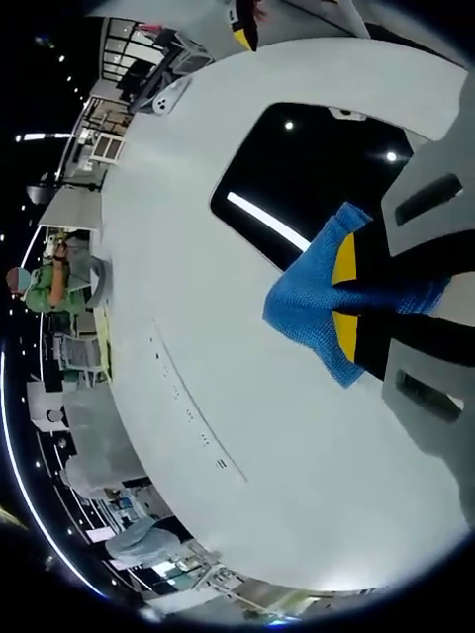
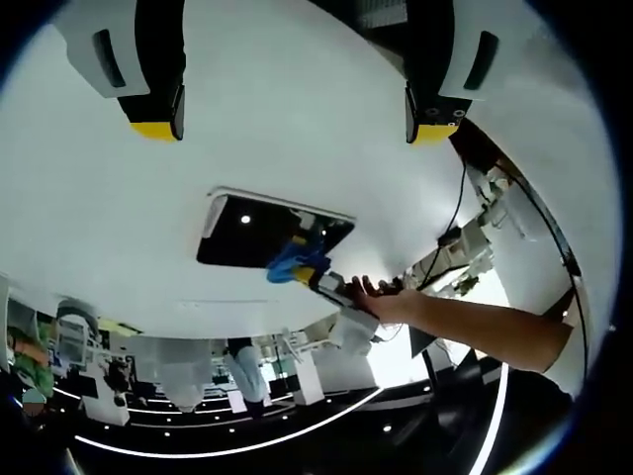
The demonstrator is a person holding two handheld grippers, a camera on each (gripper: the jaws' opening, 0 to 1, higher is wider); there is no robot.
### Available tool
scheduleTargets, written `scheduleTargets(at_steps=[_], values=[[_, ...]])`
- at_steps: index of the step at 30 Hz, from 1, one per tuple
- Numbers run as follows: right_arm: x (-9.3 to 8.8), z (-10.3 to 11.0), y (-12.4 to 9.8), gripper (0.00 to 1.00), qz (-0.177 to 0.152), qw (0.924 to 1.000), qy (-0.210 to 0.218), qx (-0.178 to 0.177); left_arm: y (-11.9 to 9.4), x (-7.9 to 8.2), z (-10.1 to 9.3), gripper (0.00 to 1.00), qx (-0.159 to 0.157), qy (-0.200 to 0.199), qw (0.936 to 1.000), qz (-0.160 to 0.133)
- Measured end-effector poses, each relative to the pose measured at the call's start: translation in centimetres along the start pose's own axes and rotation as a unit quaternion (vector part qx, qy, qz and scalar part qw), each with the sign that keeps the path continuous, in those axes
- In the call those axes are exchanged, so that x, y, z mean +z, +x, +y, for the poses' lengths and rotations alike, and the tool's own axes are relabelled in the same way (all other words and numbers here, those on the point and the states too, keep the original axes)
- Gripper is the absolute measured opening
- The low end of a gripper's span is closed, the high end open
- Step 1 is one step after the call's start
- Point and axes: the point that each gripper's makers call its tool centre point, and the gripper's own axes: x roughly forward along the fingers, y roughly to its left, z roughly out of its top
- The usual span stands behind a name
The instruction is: Wipe the mirror surface with the cleaning cloth until all visible marks leave the cleaned area.
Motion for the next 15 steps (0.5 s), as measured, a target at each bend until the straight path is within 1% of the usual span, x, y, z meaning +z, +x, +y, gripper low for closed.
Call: scheduleTargets(at_steps=[6,11,14,15], values=[[0.08,0.05,-0.01,0.92,-0.001,1.0,0.001,-0.002,-0.12,-0.03,0.01,0.06,-0.002,-0.004,1.0,0.001],[0.02,0.21,0.09,0.92,0.002,1.0,-0.002,-0.001,-0.11,-0.06,-0.03,0.06,0.0,0.004,1.0,-0.002],[0.28,0.26,0.13,0.92,0.001,1.0,-0.005,-0.001,-0.1,-0.16,0.06,0.06,0.002,-0.005,1.0,-0.005],[0.35,0.24,0.14,0.92,0.001,1.0,-0.005,0.0,-0.5,-0.13,-0.36,0.06,0.003,-0.007,1.0,-0.006]])
